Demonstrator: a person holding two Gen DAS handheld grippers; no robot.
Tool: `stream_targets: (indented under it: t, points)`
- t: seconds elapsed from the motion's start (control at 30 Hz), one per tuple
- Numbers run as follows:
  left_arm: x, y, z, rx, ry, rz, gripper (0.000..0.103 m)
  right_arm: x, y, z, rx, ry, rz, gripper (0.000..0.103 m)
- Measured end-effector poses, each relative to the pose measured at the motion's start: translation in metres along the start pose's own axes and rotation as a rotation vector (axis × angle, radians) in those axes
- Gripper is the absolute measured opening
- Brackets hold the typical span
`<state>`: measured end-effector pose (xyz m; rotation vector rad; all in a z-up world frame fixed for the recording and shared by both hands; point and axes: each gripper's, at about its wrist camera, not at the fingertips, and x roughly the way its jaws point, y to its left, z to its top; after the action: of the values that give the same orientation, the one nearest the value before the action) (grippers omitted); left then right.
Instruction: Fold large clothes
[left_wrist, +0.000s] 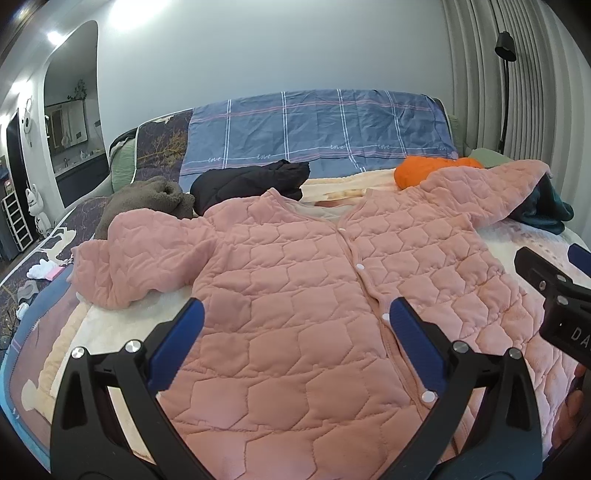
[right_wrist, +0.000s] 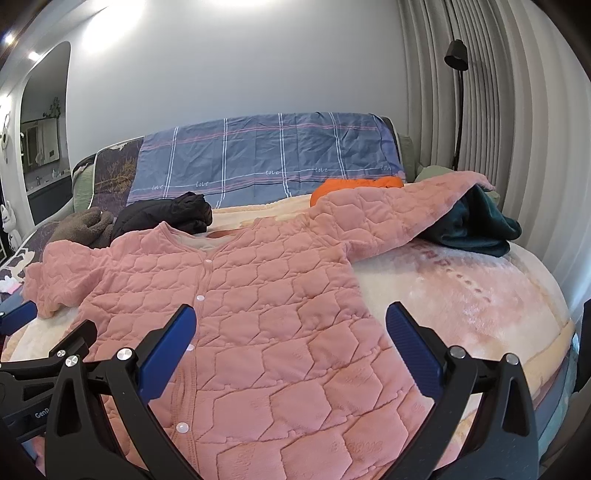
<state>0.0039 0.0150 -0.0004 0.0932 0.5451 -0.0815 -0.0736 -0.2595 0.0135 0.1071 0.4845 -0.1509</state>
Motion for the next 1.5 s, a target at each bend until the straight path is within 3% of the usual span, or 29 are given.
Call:
stream_targets:
  t: [0.67, 1.13, 1.2, 1.27, 1.37, 1.43, 1.5]
  points:
    - [-0.001, -0.001, -0.004, 0.003, -0.009, -0.02, 0.101, 0.005, 0.0, -0.004, -0.001, 0.033, 0.002, 0.102]
    - [0.018, 0.022, -0.005, -0.057, 0.058, -0.068, 0.101, 0.019, 0.005, -0.003, -0.018, 0.057, 0.001, 0.102]
    - [0.021, 0.03, -0.005, -0.065, 0.068, -0.077, 0.096, 0.023, 0.006, -0.003, -0.028, 0.064, 0.0, 0.102]
    - [0.025, 0.042, -0.005, -0.093, 0.085, -0.092, 0.084, 0.028, 0.005, 0.0, -0.039, 0.072, -0.006, 0.102]
    - [0.039, 0.079, -0.008, -0.225, 0.141, -0.166, 0.061, 0.033, 0.002, 0.005, -0.053, 0.076, -0.013, 0.102]
    - [0.051, 0.111, -0.014, -0.332, 0.179, -0.201, 0.055, 0.037, 0.0, 0.008, -0.068, 0.069, -0.027, 0.102]
    - [0.059, 0.142, -0.022, -0.413, 0.192, -0.189, 0.051, 0.041, -0.002, 0.01, -0.081, 0.069, -0.04, 0.102]
